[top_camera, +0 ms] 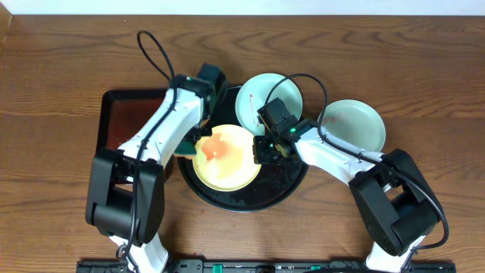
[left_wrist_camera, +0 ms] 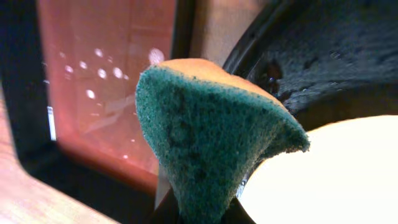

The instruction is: Clean dirty plates on tray and stack at the side

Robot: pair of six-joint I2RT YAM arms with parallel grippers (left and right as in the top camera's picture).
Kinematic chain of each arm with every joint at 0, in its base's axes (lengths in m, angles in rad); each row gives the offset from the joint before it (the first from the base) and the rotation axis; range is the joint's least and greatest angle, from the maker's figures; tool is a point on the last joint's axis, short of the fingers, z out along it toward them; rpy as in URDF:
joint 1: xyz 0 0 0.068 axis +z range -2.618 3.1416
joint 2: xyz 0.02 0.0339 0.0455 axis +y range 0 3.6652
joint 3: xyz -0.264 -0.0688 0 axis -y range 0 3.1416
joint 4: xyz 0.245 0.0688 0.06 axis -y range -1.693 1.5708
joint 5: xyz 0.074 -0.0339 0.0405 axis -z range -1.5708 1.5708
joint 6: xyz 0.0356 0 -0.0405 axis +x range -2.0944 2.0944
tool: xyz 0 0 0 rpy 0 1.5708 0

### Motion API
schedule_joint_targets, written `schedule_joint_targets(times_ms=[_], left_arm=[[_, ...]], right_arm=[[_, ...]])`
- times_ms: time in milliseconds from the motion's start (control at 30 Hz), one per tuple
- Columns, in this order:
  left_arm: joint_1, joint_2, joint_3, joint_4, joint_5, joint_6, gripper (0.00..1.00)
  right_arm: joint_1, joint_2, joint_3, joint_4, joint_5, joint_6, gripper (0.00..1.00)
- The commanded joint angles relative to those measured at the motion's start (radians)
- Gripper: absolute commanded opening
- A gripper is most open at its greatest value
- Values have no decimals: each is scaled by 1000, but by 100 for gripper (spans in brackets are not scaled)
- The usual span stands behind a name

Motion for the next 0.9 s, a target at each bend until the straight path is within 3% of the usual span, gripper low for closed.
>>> schedule_joint_targets(times_ms=[0, 200, 367, 633, 867], left_arm=[[4, -25, 69, -36, -17, 34, 7], [74, -77, 77, -35, 141, 87, 7], [185, -78, 77, -19, 214, 164, 7], [296, -78, 77, -5, 226, 175, 7], [310, -78, 77, 19, 225, 174, 8]], right_arm=[[-4, 20, -3, -14, 34, -2, 1], [-5, 19, 26, -29, -40, -80, 1], [11, -17, 135, -180, 10, -194, 1], [77, -153, 206, -322, 314, -232, 1], [139, -266, 207, -391, 634, -231, 1]])
